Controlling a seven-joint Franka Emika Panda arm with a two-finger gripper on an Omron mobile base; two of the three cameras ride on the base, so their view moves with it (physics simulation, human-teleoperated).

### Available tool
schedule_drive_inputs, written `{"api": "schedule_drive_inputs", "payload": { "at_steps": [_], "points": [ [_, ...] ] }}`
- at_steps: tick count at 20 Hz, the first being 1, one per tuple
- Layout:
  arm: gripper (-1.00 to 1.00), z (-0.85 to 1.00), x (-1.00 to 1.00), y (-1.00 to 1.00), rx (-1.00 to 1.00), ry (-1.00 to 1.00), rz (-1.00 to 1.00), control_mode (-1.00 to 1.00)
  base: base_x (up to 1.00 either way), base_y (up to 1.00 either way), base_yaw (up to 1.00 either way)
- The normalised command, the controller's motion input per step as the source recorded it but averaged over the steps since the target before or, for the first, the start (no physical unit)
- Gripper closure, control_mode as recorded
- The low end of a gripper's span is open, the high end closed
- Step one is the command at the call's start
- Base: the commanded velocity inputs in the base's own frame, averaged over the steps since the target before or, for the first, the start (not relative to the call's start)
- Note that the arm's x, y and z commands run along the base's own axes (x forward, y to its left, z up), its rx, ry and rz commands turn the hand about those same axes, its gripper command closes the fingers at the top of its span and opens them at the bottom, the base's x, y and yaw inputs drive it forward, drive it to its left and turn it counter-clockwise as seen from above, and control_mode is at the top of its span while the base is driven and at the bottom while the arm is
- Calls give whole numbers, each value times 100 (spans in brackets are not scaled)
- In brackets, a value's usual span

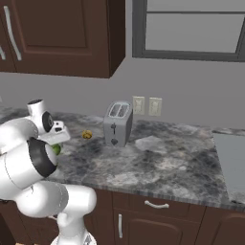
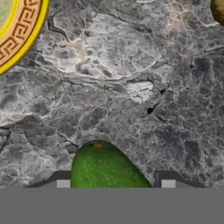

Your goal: Pick the avocado and bread from the counter and place them on the plate. Then pick the jam from the cabinet and place it next to the plate. Lastly close the cabinet door.

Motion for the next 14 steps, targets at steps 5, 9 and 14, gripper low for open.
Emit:
{"api": "schedule_drive_inputs", "payload": {
  "at_steps": [5, 9, 14],
  "points": [
    [100, 23, 3, 59, 2, -7, 13, -100, 0, 0, 0],
    [100, 20, 6, 62, 2, -3, 11, -100, 0, 0, 0],
    [100, 7, 4, 64, 0, 0, 12, -100, 0, 0, 0]
  ]
}}
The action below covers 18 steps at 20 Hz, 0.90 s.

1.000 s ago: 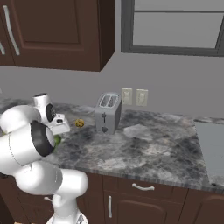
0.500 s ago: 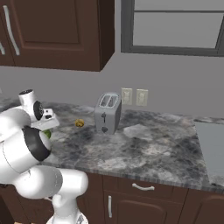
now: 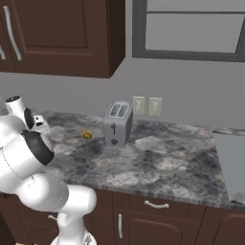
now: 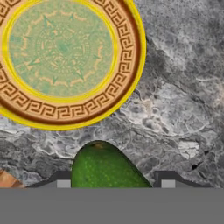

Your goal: Pick the avocado and bread from the counter and place them on the plate. Then pick the jam from the cabinet and place it next to the plate. Lastly close the cabinet door.

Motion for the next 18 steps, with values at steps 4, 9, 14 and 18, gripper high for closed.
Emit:
{"api": "schedule_drive_inputs", "payload": {
  "at_steps": [4, 9, 14, 18],
  "points": [
    [100, 0, 2, 62, 0, 0, 7, -100, 0, 0, 0],
    [100, 0, 9, 53, 0, 5, 3, -100, 0, 0, 0],
    [100, -15, 19, 42, 0, 15, 0, -100, 0, 0, 0],
    [100, -18, 18, 40, 0, 13, 0, -100, 0, 0, 0]
  ]
}}
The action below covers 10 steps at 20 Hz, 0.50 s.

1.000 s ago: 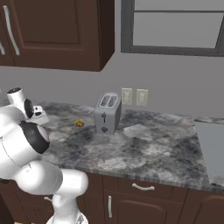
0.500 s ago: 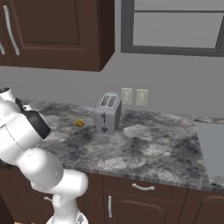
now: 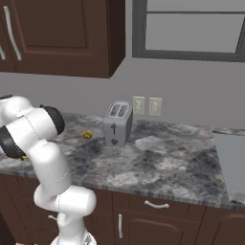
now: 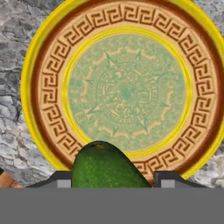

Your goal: Pick the avocado and bread from the counter and place them on the plate. Then pick the jam from the cabinet and place it next to the plate. Lastly close the cabinet door.

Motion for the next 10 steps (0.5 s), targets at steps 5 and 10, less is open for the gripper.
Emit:
{"api": "schedule_drive_inputs", "payload": {
  "at_steps": [5, 10],
  "points": [
    [100, -22, 10, 41, 0, 10, 0, -100, 0, 0, 0],
    [100, -26, 0, 20, -1, 4, 0, -100, 0, 0, 0]
  ]
}}
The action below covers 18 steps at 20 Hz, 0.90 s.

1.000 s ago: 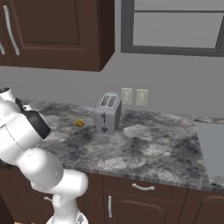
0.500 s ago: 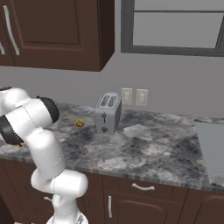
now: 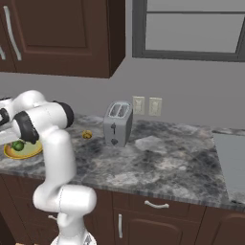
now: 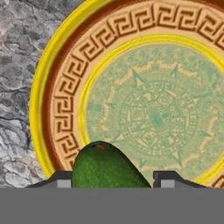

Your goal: Pick the avocado and bread from the counter and place them on the plate. Then pick the jam from the cabinet and place it next to the plate. Lastly close the cabinet door.

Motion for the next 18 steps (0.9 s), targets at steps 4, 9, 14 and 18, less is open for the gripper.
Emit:
{"api": "schedule_drive_inputs", "payload": {
  "at_steps": [4, 9, 14, 18],
  "points": [
    [100, -21, 4, 22, 0, 3, -1, -100, 0, 0, 0],
    [100, -31, 15, 3, 0, 6, 0, -100, 0, 0, 0],
    [100, -18, 17, 0, 0, 1, 0, -100, 0, 0, 0],
    [100, -1, 1, 5, 0, 0, 0, -100, 0, 0, 0]
  ]
}}
